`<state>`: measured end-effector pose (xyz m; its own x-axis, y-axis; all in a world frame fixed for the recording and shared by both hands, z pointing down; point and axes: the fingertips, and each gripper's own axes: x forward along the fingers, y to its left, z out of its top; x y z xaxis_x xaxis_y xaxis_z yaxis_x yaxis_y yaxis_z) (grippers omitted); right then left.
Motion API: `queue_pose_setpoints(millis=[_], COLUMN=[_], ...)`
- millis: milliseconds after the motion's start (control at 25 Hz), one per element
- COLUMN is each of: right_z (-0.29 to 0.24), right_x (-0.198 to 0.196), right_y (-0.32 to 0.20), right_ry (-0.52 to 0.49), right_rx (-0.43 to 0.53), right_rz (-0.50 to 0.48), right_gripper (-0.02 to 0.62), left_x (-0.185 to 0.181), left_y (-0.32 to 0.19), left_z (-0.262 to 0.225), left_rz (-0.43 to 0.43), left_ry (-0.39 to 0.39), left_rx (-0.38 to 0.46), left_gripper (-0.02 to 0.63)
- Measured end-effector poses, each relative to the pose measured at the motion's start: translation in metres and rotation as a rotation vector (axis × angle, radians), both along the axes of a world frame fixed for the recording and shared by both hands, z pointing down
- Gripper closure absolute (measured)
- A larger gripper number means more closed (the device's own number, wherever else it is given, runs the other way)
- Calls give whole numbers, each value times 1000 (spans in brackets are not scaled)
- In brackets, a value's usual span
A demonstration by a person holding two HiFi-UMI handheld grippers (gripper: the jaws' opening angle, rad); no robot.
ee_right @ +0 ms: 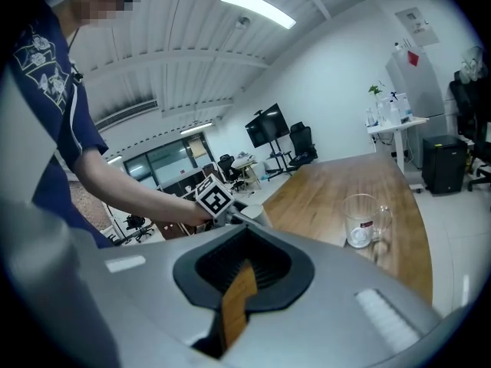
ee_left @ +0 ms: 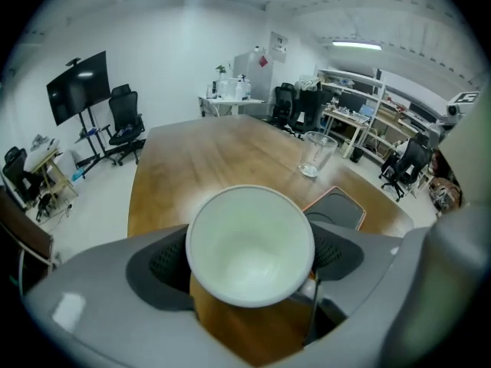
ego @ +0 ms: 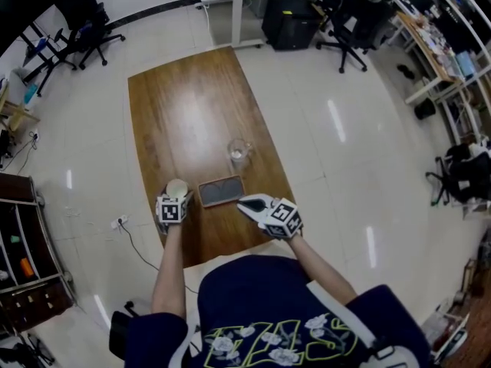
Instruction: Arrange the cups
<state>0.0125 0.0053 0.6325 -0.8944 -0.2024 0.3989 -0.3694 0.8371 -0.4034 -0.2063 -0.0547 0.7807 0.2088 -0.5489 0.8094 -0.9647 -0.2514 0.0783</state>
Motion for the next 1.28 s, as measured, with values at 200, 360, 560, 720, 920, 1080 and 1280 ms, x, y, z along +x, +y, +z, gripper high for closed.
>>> queue_pose_setpoints(millis=[200,360,560,720,920,1080,1280], right_z=[4,4,-4,13,10,8,10], right_x=[0,-4,-3,6,6,3,5], right_y=[3,2,-1,3,9,11,9], right_ry=[17,10,4,13,15,7,6], right_rx=[-22,-23,-16,0,-20,-18,-17], right_rz=[5,3,12,-2,4,-9,-6], right_gripper=[600,601,601,601,600,600,600], left_x=[76,117,125,123,123,121,124], left_y=[0,-3,6,4,7,9,6], left_z=[-34,-23,2,-2,-1,-4,-4], left_rz=[211,325,366,355,371,377,432], left_ry=[50,18,-30,-35,-59,-82,-100], left_rx=[29,13,-34,7,-24,-10,19], left_gripper=[165,166,164,163,164,164,161])
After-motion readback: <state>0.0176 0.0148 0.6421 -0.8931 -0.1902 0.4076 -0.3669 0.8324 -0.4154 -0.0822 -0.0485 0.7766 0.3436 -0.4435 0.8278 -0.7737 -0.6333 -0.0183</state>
